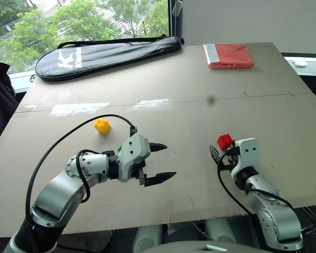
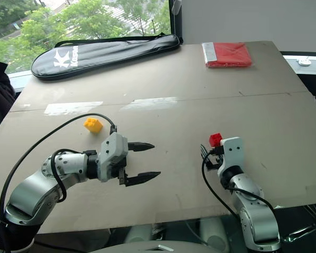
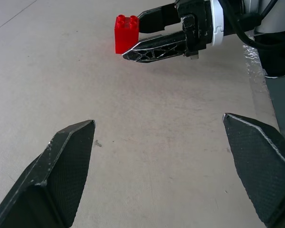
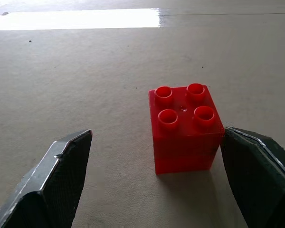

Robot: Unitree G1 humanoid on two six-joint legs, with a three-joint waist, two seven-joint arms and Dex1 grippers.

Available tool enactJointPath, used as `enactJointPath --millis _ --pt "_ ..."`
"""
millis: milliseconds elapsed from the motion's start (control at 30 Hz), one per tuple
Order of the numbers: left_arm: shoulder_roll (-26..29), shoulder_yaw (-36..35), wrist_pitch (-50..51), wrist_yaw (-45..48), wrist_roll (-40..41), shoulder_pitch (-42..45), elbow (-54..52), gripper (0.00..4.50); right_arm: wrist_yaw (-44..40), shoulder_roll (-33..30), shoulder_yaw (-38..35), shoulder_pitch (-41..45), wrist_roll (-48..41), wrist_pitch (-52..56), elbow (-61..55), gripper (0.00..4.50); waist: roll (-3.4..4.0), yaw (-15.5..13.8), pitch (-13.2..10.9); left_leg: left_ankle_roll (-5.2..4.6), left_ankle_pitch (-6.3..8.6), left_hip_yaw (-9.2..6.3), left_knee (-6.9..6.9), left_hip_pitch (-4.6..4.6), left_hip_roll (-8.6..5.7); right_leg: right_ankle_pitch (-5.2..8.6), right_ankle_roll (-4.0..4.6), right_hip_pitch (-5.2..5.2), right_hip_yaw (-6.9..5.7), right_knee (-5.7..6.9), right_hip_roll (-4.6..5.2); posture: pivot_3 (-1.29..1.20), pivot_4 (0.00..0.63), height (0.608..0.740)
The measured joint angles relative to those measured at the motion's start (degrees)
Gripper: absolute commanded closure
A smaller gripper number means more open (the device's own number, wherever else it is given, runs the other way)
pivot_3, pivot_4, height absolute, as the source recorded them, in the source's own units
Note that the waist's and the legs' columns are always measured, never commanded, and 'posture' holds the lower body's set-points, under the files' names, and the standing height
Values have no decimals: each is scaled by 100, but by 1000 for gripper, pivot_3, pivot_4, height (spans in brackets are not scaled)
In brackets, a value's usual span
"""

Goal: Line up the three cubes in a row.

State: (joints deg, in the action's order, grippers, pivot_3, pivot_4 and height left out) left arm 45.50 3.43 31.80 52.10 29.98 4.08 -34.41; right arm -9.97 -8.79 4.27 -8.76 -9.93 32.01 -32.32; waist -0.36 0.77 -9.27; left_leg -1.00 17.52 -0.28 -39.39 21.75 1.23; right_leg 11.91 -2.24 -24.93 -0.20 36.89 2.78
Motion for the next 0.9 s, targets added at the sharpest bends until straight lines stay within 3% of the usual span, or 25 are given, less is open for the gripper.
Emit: enactJointPath --millis 700,900 --pt "-30 -88 -221 -38 -71 -348 -1 75 -67 -42 -86 -218 -221 160 -230 118 -2 -1 1 0 0 0 0 1 0 -1 -2 0 -1 0 0 0 150 707" --pt "-584 -797 -519 -630 -100 -1243 -49 75 -577 -442 -709 -399 -433 -802 -281 118 -4 -2 1 0 0 -5 -2 -3 1 8 -16 1 6 0 2 0 150 707"
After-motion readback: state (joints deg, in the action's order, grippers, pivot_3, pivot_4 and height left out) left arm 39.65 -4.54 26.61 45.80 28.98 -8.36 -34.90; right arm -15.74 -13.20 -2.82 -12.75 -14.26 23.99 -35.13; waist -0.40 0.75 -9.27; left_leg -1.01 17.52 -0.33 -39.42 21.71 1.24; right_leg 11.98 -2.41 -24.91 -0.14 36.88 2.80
